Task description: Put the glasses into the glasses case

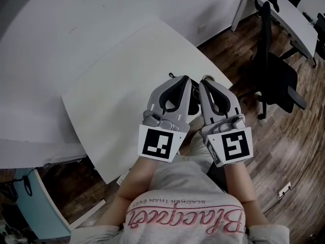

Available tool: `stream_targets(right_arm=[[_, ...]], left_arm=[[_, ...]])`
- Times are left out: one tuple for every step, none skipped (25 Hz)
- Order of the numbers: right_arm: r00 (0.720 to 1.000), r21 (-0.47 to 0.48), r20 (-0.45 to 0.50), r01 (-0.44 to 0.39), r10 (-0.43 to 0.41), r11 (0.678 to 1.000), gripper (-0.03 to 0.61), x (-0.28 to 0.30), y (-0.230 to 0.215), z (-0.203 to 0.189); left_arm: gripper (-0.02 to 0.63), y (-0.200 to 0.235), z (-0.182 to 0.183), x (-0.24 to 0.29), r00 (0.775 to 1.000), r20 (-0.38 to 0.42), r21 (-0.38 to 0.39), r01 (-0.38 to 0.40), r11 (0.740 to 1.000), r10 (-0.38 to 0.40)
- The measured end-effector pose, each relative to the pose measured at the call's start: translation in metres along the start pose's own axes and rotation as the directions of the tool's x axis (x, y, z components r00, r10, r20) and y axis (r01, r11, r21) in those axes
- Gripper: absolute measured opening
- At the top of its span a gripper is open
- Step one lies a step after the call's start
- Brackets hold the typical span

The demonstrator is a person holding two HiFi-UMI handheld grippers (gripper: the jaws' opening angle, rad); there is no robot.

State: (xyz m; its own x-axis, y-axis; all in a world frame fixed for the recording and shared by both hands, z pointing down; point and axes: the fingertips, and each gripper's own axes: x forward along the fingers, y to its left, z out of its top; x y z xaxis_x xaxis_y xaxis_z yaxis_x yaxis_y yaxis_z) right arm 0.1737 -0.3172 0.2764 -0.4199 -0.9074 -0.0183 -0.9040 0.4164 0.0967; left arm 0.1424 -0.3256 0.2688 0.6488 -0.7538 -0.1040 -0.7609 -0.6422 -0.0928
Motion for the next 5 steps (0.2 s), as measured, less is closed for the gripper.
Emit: stream_targets(right_arm=[[1.000, 0.006, 0.003, 0.001, -0.001, 1.000, 0.011, 0.0000, 0.0008, 0.0010], [1.000, 0.012, 0.006, 0.001, -0.001, 1.000, 0.011, 0.0001, 0.0014, 0.0017], [1.000, 0.016, 0.007, 0.001, -0.001, 1.000, 0.011, 0.0004, 0.0019, 0.0020], [1.000, 0.020, 0.009, 0.000, -0.001, 1.000, 0.011, 0.0007, 0.0022, 0.0022], [1.000, 0.024, 0.010, 0.000, 0.000, 1.000, 0.011, 0.0010, 0.0025, 0.0023]], left_arm=[[0.006, -0.0001, 0.0006, 0.0001, 1.000, 0.002, -0.001, 0.000, 1.000, 0.000], [0.006, -0.0001, 0.0011, 0.0001, 1.000, 0.004, -0.002, 0.000, 1.000, 0.000], [0.006, 0.0000, 0.0015, 0.0001, 1.000, 0.005, -0.003, 0.000, 1.000, 0.000], [0.006, 0.0001, 0.0018, 0.0002, 1.000, 0.005, -0.004, -0.001, 1.000, 0.001], [0.006, 0.0002, 0.0021, 0.0004, 1.000, 0.005, -0.004, -0.002, 1.000, 0.002]])
